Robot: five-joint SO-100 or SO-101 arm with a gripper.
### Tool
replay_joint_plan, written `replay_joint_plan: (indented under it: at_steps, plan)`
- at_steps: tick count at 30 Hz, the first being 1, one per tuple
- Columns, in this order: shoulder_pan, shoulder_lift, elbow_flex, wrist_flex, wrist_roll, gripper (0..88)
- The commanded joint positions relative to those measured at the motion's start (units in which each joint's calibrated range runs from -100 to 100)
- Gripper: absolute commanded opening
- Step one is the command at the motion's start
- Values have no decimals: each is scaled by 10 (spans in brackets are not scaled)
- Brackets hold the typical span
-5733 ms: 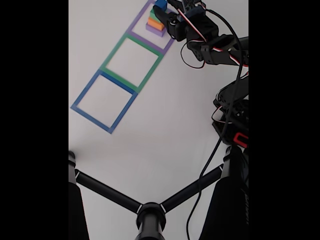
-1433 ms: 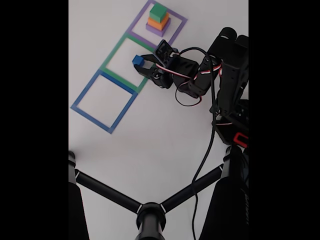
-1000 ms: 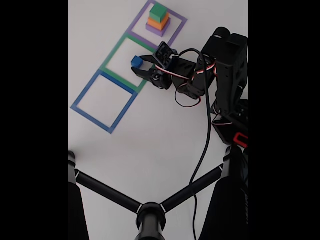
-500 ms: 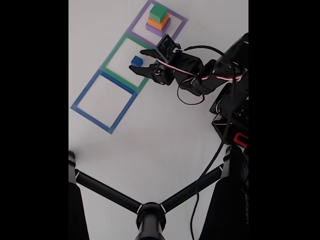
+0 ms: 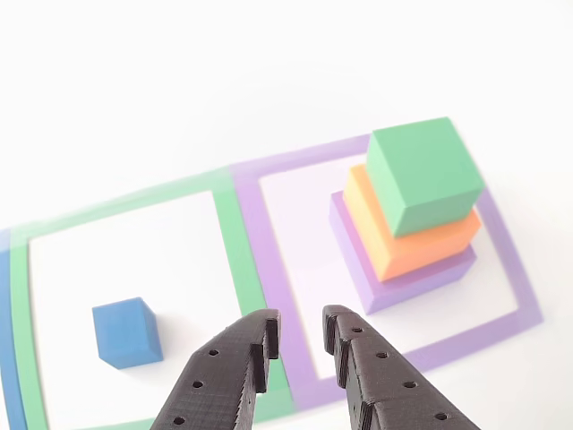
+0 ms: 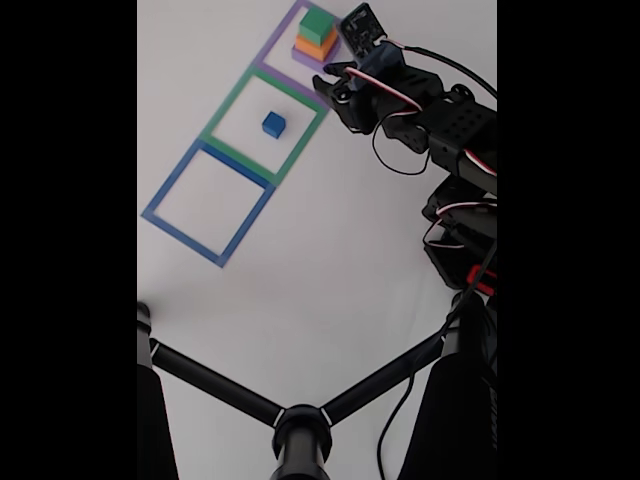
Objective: Tower of hanoi
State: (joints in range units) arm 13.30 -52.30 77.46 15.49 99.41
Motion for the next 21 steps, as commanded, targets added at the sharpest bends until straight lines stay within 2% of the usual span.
replay_joint_plan:
  at_steps: [1,4,9,13,21]
  plan:
    - [29,-84,-141,226,6,1]
    - [53,-98,-265,382,6,1]
    - [95,-69,-446,546,6,18]
    - [114,-55,-515,597,6,49]
    - [142,-45,-546,622,6,67]
